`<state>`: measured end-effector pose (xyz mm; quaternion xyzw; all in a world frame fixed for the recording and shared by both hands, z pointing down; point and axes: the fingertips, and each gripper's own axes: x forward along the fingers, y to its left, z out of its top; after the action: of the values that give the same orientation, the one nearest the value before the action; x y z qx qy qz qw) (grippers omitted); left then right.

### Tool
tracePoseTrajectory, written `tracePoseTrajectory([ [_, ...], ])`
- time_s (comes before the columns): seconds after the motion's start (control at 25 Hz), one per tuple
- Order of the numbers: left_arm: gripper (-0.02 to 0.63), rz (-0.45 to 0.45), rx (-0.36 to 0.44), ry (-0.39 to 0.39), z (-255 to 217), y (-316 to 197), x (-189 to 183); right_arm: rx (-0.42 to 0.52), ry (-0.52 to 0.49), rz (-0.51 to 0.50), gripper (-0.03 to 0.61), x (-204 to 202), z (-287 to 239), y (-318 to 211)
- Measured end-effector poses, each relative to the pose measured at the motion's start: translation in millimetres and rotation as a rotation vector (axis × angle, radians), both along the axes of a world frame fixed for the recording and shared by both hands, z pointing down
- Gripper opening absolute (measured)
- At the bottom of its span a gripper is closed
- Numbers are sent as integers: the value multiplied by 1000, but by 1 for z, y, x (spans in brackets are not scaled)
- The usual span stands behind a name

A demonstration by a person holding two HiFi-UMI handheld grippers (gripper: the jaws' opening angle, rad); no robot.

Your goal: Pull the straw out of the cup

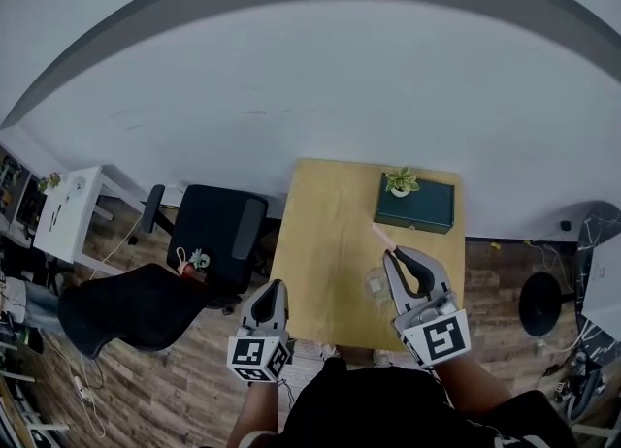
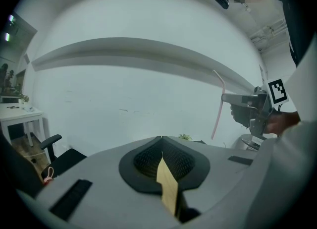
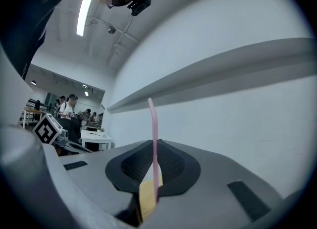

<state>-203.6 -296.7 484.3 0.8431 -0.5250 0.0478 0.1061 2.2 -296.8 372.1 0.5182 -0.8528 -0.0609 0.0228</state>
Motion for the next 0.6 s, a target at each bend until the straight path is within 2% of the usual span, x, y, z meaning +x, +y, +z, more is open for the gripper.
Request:
tracePoseTrajectory([
  [0.16, 18, 34, 0, 8, 0, -2, 13, 41, 24, -2, 43, -6, -7, 0],
  [0.4, 18, 77, 9, 8, -1, -4, 31, 2, 29, 16, 43, 1, 4, -3],
  [0.6, 18, 88, 8, 2, -2, -5, 36, 14, 37, 13, 43, 2, 4, -6],
])
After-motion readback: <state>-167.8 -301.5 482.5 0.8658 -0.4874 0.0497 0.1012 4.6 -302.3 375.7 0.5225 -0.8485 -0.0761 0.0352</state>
